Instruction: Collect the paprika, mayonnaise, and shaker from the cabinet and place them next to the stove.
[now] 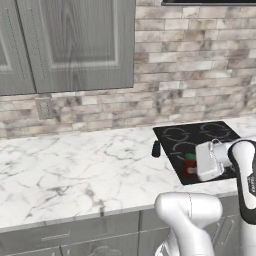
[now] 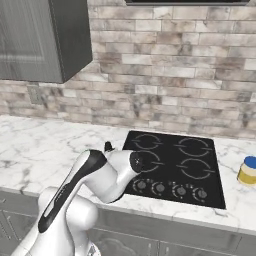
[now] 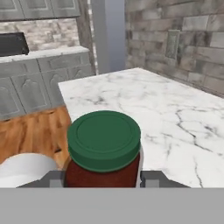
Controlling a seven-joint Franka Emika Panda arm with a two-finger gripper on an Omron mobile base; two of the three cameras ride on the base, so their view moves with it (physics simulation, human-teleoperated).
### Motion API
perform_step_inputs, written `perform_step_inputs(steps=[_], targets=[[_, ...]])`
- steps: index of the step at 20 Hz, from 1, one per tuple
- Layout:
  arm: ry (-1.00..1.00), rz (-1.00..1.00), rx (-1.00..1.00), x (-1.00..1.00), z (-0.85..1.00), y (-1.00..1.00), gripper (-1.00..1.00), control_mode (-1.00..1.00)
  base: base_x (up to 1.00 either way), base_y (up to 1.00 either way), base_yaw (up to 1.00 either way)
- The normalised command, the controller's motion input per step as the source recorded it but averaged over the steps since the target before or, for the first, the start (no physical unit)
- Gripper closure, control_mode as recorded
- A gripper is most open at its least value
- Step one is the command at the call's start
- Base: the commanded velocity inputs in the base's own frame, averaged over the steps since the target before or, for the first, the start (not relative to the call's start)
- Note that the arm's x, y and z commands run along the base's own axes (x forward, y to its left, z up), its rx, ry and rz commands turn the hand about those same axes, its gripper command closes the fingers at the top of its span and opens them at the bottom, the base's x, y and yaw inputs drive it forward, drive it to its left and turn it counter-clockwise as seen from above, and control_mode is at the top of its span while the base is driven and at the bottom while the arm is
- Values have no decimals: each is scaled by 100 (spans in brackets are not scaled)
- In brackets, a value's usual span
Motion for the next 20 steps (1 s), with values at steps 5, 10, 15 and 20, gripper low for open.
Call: perform_step_inputs(steps=[5,10,15,20], targets=[[1,6,-9,51,-31,0,100,-100,0,0,0],[1,12,-2,62,-44,0,100,-100,0,0,0],[0,16,0,62,-51,-4,100,-100,0,0,0],[0,16,0,54,-39,-14,100,-100,0,0,0]])
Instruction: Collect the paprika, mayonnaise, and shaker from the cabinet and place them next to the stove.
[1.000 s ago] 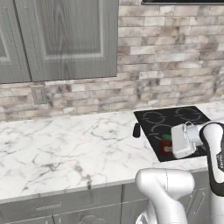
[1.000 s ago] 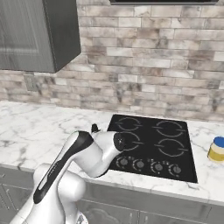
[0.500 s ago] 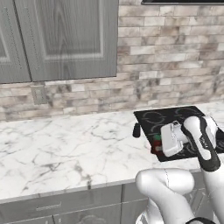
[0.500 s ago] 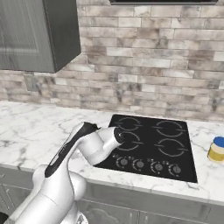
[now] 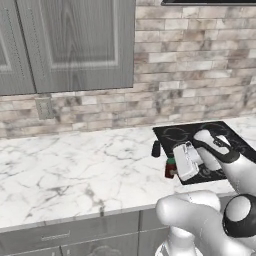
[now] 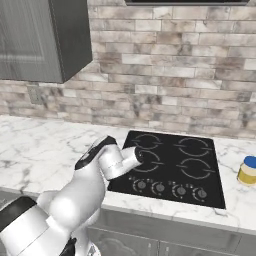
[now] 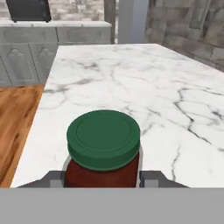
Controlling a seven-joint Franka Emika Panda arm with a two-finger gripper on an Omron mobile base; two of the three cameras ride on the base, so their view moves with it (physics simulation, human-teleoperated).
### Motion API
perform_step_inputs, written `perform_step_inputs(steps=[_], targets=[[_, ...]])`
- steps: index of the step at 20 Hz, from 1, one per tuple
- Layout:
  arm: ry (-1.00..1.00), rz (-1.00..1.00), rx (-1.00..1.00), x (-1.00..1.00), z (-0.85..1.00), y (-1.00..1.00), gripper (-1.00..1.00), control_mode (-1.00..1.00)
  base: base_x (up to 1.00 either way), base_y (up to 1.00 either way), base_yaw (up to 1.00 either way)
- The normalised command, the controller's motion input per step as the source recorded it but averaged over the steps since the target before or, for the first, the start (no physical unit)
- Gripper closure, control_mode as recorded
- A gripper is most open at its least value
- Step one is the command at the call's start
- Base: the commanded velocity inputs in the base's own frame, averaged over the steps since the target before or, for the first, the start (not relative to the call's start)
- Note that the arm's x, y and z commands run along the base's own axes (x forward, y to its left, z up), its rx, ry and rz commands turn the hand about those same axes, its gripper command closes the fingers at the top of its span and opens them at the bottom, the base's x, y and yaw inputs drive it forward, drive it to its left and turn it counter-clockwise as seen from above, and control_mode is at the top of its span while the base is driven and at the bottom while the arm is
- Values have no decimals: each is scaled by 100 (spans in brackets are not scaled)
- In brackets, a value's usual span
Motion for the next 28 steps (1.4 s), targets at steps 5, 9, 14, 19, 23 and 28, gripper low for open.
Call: perform_step_inputs(steps=[5,9,14,19,23,28], targets=[[0,13,0,43,-27,-20,100,-100,0,0,0],[0,12,5,27,-22,-14,100,-100,0,0,0],[0,7,4,6,-23,-3,100,-100,0,0,0],[0,3,2,0,-22,0,100,-100,0,0,0],[0,2,1,0,-21,2,100,-100,0,0,0],[0,0,0,0,-14,5,-100,-100,0,0,0]])
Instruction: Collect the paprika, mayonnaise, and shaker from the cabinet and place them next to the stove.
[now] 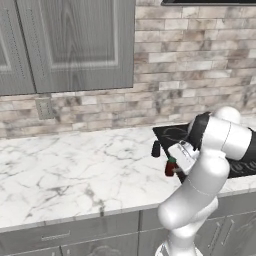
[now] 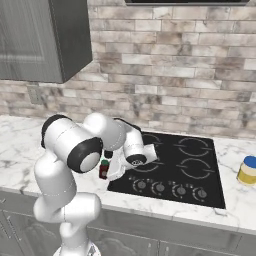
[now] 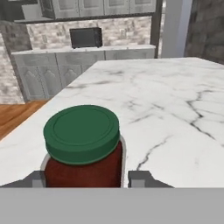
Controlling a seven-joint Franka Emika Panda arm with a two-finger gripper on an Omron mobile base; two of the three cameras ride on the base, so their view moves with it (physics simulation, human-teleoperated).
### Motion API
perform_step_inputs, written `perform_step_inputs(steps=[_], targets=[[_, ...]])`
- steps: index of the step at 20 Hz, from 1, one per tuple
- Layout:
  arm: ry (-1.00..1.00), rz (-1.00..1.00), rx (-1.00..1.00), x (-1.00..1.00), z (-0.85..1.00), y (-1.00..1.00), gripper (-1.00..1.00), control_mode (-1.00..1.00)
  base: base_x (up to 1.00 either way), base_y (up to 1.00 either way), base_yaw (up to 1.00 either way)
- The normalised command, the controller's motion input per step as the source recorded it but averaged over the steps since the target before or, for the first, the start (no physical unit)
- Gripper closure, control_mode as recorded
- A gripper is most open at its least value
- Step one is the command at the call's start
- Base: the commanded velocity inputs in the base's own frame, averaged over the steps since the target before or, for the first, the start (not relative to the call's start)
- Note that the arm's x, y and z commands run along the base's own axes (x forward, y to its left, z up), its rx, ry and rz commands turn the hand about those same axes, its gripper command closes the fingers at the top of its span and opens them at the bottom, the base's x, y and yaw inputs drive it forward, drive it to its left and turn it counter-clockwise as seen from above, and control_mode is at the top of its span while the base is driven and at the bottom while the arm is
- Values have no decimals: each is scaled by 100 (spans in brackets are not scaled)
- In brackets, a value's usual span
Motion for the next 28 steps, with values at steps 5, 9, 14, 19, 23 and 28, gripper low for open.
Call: perform_step_inputs(steps=[5,9,14,19,23,28], targets=[[1,0,0,-3,0,0,-100,-100,0,0,0],[1,0,0,-4,13,0,-100,-100,0,0,0],[0,0,0,-9,35,0,-100,-100,0,0,0],[-1,-1,0,-20,52,-9,-100,-100,0,0,0],[-11,-2,-1,-41,72,-9,-100,-100,0,0,0],[-15,0,-1,-59,87,0,-100,-100,0,0,0]])
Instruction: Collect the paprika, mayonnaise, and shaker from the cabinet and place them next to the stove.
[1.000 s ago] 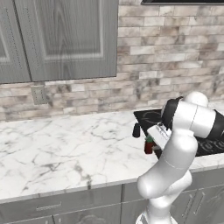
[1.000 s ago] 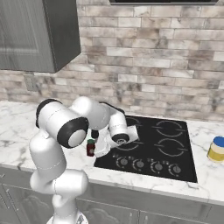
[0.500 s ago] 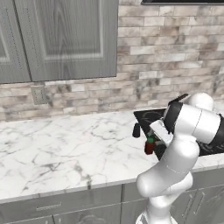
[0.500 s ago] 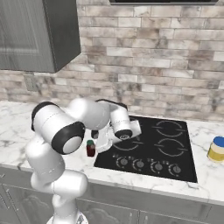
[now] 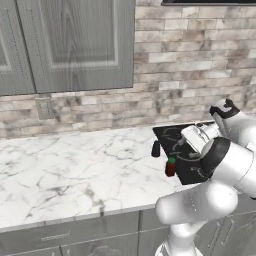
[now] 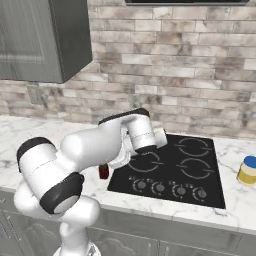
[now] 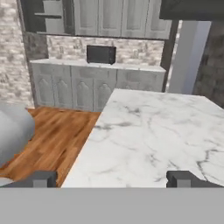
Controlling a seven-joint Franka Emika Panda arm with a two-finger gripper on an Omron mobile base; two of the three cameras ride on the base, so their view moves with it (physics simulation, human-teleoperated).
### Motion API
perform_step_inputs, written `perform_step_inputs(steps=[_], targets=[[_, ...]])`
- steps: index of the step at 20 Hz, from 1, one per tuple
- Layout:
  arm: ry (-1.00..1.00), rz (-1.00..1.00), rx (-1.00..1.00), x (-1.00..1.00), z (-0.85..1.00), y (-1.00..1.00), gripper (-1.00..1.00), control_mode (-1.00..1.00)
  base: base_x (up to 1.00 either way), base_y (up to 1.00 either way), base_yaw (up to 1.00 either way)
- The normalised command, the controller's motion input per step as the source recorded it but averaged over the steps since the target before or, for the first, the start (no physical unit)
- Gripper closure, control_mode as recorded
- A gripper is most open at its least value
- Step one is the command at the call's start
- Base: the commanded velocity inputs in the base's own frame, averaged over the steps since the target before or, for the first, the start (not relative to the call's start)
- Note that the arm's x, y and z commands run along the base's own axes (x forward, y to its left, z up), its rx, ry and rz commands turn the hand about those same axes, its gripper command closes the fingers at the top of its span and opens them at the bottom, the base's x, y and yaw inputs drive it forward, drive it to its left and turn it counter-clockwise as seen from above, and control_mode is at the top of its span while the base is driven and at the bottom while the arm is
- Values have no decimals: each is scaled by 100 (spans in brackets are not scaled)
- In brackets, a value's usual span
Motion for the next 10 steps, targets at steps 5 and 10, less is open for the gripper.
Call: perform_step_inputs(steps=[5,10], targets=[[-15,-1,-4,-67,96,13,-100,-100,0,0,0],[-14,-2,-8,-70,94,39,-100,-100,0,0,0]])
